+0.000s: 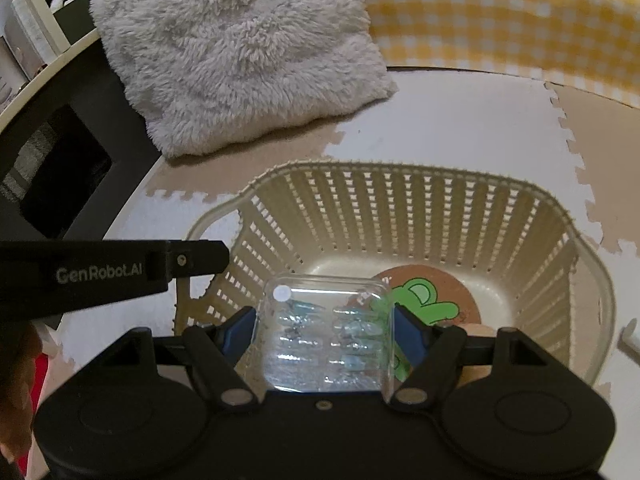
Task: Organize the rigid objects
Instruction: 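Carry the blister pack over the basket and open the right tool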
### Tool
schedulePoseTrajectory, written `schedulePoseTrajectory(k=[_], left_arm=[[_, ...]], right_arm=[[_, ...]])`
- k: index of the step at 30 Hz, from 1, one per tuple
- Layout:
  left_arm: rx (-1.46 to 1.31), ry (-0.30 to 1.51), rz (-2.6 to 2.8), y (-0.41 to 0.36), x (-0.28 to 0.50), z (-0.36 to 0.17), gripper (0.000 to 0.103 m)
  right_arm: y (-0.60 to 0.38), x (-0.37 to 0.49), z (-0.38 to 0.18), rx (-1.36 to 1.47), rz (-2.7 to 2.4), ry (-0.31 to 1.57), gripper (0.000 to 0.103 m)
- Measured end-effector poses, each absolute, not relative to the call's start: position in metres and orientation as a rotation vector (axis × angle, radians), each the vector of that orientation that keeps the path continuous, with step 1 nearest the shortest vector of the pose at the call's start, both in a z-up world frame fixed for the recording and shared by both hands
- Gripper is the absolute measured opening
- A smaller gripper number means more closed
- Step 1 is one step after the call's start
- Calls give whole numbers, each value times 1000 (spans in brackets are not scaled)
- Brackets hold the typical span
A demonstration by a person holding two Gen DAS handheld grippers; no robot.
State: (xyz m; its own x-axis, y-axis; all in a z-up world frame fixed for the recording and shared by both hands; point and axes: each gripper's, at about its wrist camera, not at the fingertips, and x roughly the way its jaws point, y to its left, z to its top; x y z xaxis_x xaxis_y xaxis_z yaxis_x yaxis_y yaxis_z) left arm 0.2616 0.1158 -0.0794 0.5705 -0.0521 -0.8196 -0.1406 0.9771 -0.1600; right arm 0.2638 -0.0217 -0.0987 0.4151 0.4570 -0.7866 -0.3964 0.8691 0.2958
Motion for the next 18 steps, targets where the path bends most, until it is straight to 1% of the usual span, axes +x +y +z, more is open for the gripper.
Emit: schedulePoseTrajectory(k=[12, 15, 16, 18], left_arm=[[-211, 965, 53, 116, 262, -81, 4], [-207, 967, 55, 115, 262, -81, 4], [-207, 965, 54, 115, 262, -80, 4], [-207, 965, 54, 115, 262, -80, 4]], right_arm=[[-19, 270, -108, 120, 497, 1077, 76], [-20, 269, -109, 125, 504, 1082, 78], [-20, 269, -110, 124, 503, 1083, 82], [-20, 267, -109, 123, 506, 1079, 82]])
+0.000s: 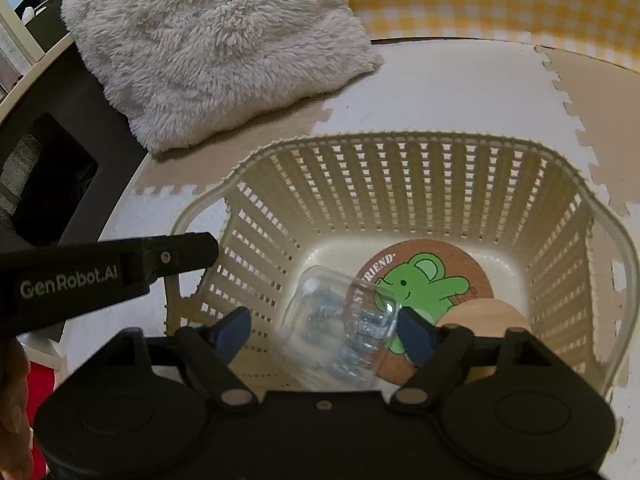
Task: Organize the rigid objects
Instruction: 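Carry the blister pack over the basket and open the right tool, then move the right tool to the white watch-strap tool and grasp it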
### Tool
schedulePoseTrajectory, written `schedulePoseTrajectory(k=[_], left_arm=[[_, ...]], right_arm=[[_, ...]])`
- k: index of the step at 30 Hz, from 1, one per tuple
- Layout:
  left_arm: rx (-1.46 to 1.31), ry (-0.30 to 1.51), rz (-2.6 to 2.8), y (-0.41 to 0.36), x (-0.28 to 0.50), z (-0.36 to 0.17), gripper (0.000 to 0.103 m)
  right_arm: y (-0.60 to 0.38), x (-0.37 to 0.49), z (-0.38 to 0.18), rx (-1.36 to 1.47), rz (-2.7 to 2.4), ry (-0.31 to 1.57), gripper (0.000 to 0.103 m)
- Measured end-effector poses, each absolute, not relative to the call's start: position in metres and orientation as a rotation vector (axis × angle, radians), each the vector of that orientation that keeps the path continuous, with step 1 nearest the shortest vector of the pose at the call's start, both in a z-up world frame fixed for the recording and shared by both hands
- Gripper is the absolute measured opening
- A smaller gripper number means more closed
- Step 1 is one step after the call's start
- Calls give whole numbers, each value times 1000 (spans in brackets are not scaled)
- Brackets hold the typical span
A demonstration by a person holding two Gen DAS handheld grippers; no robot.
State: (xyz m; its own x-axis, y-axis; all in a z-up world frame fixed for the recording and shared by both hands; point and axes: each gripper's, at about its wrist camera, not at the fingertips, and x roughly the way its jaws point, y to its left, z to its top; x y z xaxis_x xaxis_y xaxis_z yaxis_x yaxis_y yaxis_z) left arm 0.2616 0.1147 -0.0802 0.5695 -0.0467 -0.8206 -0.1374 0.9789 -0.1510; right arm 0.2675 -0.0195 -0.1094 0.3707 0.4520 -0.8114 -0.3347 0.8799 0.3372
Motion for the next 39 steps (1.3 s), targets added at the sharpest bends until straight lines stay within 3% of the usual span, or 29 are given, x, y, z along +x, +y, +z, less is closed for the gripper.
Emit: schedulePoseTrajectory(k=[24, 39], left_arm=[[-199, 968, 57, 115, 262, -81, 4], [-192, 970, 57, 114, 261, -80, 4]], right_arm=[[-63, 242, -56, 66, 498, 968, 84], [-164, 236, -18, 170, 277, 794, 101]])
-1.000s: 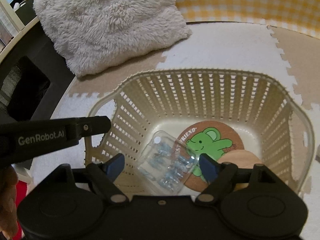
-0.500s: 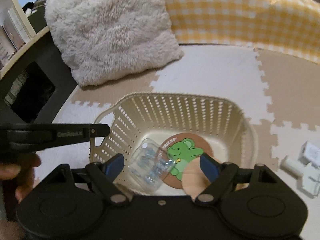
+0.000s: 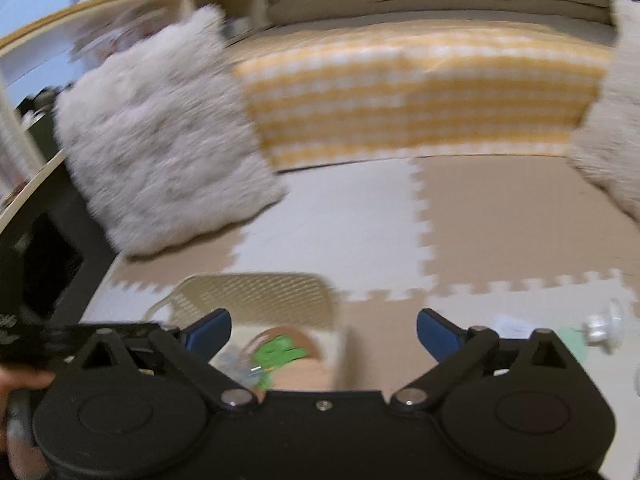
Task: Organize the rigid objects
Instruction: 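Move the right tool to the white watch-strap tool and grasp it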
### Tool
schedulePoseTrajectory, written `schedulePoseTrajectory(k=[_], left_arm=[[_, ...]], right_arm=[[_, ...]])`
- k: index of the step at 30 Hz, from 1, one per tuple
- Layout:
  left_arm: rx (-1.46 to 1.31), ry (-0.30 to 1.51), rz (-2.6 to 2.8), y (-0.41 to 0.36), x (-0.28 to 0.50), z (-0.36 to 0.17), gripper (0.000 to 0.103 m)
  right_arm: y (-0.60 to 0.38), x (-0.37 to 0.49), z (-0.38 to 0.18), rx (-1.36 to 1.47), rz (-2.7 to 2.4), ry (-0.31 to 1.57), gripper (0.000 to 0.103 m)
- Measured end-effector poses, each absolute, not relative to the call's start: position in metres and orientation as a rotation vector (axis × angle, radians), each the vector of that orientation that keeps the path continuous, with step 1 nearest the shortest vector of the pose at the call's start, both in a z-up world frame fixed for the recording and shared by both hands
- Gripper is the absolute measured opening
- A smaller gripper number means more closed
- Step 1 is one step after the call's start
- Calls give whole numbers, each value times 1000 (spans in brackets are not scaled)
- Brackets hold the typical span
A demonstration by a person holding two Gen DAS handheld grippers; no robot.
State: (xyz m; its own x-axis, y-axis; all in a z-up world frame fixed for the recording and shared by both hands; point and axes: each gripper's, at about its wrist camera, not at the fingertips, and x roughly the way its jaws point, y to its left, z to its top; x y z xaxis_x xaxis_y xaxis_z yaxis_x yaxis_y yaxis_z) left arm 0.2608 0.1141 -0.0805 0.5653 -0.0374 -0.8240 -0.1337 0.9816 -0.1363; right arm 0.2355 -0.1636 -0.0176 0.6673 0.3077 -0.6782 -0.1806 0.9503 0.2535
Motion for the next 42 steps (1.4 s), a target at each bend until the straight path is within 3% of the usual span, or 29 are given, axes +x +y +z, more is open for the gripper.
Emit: schedulePoseTrajectory(k=[11, 26, 27, 29, 32, 36, 42], left_arm=[[-190, 970, 57, 114, 261, -80, 4], [-187, 971, 57, 114, 260, -80, 4], [-188, 971, 57, 114, 260, -80, 4], [-189, 971, 57, 114, 260, -80, 4], [-188, 971, 58, 114, 260, -80, 4], [-188, 971, 58, 114, 260, -80, 4], [-188, 971, 58, 114, 260, -80, 4]], right_arm=[[-232, 249, -79, 255, -44, 798, 103], [-251, 250, -141, 282, -165, 901, 103], [-250, 250, -143, 273, -164, 908, 101], [-248, 250, -145, 251, -162, 922, 84], [-246, 251, -148, 234, -151, 944, 74], [-243, 253, -148, 202, -148, 949, 66], [-240, 253, -145, 174, -144, 944, 65]])
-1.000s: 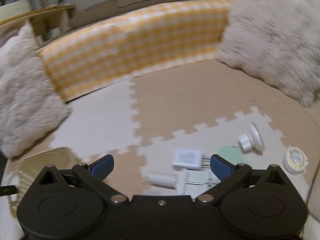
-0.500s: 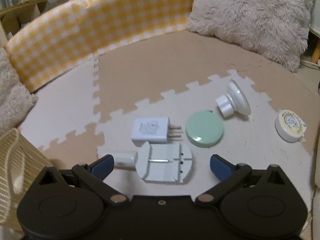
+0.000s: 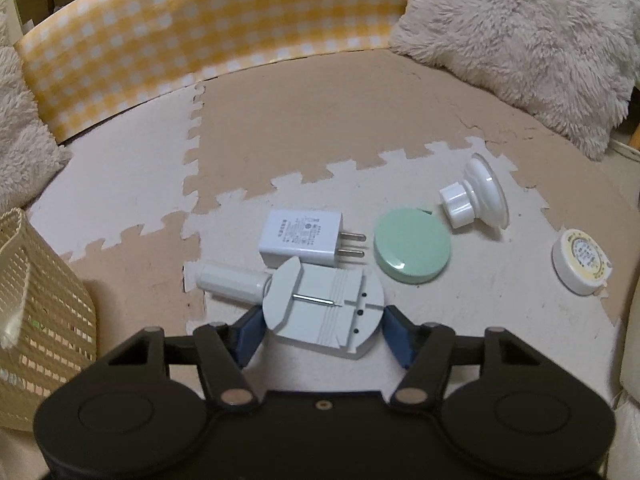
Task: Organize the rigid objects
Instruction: 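Move the right tool to the white watch-strap tool and grasp it, then carry the white strap tool into the basket and open the right tool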
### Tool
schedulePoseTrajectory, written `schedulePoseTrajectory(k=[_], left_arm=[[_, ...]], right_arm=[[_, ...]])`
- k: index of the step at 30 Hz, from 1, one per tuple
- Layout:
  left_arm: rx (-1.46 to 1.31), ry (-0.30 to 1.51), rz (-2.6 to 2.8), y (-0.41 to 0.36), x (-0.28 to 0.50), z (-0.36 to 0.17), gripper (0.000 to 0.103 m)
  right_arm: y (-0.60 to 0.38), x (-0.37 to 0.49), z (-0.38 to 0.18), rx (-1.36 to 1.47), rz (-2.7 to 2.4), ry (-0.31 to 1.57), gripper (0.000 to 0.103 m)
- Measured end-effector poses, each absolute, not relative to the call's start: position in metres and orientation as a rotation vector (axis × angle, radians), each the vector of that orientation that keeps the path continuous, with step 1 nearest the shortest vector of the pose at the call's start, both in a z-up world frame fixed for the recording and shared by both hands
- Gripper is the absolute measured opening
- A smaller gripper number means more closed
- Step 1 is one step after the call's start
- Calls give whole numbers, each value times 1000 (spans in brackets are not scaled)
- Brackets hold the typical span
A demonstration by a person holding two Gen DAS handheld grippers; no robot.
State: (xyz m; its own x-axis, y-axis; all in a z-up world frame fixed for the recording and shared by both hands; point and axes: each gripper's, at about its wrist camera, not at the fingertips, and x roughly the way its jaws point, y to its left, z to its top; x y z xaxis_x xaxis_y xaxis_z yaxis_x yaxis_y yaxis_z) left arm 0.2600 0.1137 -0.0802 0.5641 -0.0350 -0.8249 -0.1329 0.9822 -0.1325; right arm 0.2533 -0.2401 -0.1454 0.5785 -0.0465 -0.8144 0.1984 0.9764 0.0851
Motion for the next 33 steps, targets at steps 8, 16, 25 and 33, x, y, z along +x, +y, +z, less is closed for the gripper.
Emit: schedulePoseTrajectory(k=[8, 16, 25, 33], left_arm=[[-188, 972, 58, 113, 260, -80, 4], [-189, 972, 58, 113, 260, -80, 4], [-188, 972, 59, 113, 260, -80, 4], [-189, 972, 59, 113, 260, -80, 4]], right_arm=[[-232, 252, -121, 169, -107, 848, 65], [-225, 252, -125, 142, -77, 880, 64], [-216, 246, -89, 177, -25, 755, 65], [-176, 234, -38, 164, 161, 637, 65]])
